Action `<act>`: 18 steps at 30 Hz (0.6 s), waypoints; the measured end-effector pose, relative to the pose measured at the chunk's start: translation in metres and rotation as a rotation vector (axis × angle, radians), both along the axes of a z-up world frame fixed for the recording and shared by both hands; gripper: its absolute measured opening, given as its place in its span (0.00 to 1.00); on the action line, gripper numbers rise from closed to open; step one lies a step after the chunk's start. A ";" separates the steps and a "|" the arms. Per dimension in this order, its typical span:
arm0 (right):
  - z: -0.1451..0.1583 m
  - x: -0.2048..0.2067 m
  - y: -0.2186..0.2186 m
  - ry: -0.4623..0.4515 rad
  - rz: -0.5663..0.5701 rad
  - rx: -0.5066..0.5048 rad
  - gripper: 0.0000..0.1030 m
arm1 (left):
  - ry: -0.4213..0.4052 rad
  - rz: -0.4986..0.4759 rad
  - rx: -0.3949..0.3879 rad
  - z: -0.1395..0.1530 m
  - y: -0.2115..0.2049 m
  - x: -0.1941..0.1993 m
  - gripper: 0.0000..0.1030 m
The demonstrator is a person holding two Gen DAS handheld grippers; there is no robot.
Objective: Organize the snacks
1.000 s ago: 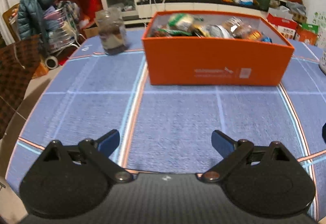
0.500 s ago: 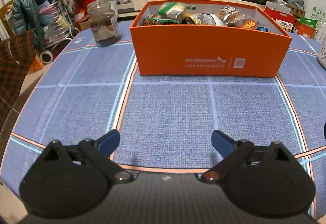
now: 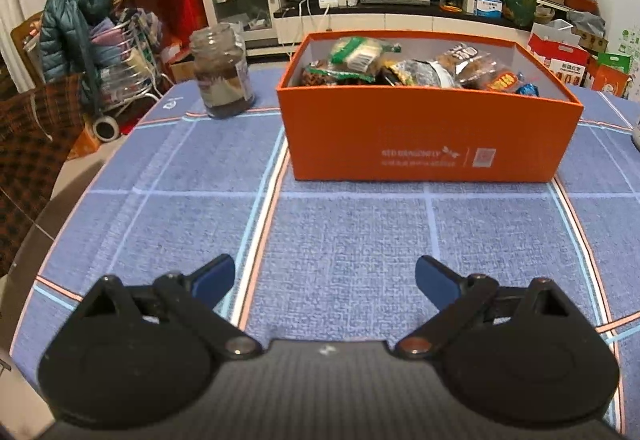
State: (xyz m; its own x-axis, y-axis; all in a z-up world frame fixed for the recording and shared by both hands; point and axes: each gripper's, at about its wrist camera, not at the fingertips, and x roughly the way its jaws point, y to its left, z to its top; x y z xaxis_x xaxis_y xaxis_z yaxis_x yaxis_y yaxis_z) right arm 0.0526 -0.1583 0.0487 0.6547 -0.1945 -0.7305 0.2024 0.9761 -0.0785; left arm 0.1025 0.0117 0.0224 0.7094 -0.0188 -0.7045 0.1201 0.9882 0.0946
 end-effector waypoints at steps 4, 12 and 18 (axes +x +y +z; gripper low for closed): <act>0.001 0.008 0.004 -0.011 -0.003 -0.002 0.94 | -0.026 0.009 -0.008 0.005 0.003 0.003 0.93; 0.002 0.017 0.002 -0.030 -0.026 -0.003 0.94 | -0.055 0.023 -0.026 0.015 0.006 0.010 0.93; 0.001 0.021 0.003 -0.021 -0.024 -0.002 0.94 | -0.058 0.026 -0.021 0.016 0.006 0.015 0.93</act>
State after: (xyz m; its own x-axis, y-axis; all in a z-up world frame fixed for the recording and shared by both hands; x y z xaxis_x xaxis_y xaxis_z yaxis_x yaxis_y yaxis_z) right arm 0.0732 -0.1550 0.0493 0.6652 -0.2117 -0.7160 0.2275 0.9708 -0.0757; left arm 0.1173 0.0178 0.0389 0.7493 -0.0137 -0.6621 0.0890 0.9928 0.0801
